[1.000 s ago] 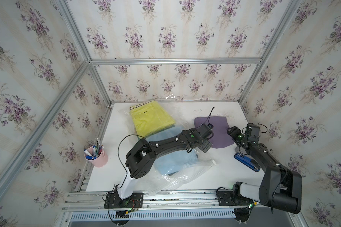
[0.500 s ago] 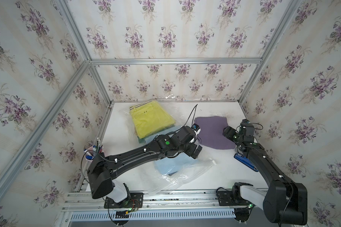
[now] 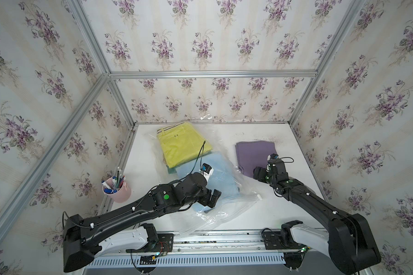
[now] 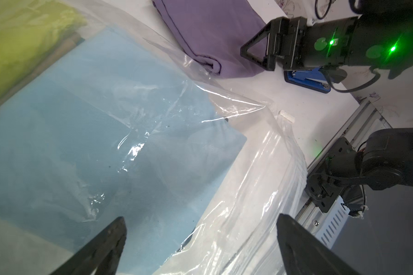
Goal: Take the trousers out of the vacuum bag
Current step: Place the trousers at the center of the board, then take out the trousers from the vacuum bag.
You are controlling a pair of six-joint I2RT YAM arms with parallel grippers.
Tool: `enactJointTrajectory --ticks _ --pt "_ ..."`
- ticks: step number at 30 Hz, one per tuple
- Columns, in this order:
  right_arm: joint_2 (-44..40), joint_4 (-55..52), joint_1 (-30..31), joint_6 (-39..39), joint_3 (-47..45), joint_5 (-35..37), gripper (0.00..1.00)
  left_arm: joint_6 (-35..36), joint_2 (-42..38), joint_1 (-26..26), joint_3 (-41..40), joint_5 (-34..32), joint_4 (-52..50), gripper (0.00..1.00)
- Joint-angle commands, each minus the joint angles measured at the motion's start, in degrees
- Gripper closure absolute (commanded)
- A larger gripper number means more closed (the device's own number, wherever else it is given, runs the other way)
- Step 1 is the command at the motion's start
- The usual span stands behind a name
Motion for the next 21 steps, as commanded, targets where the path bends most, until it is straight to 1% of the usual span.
enactJointTrajectory --ticks 1,5,8,14,18,21 --pt "2.3 -1.7 0.6 2.6 0.4 0.4 0.10 -2.6 -3.0 -0.2 -2.3 -2.7 -1.3 0.00" --pt "6.3 -3.0 0.8 3.7 1.0 2.2 0.10 -3.5 -4.8 -0.2 -4.3 -3.5 -2.0 0.00" --pt "3.9 -1.6 0.8 3.3 0.7 1.2 0.10 -3.7 -5.3 -0.2 -4.7 -4.3 -2.5 0.00" --pt "-11.0 -0.2 1.3 4.1 -1.9 -8.7 0.12 -3.9 -6.1 -0.2 -4.7 -4.6 -3.1 0.00" --pt "-21.7 -3.1 1.3 7.6 -4.4 -15.0 0.15 -4.0 -6.2 -0.2 -4.7 -5.2 -2.8 0.00" --pt "-29.9 -4.7 1.6 10.8 -7.0 -21.0 0.19 -3.6 -5.0 -0.2 -3.8 -7.6 -4.0 0.00"
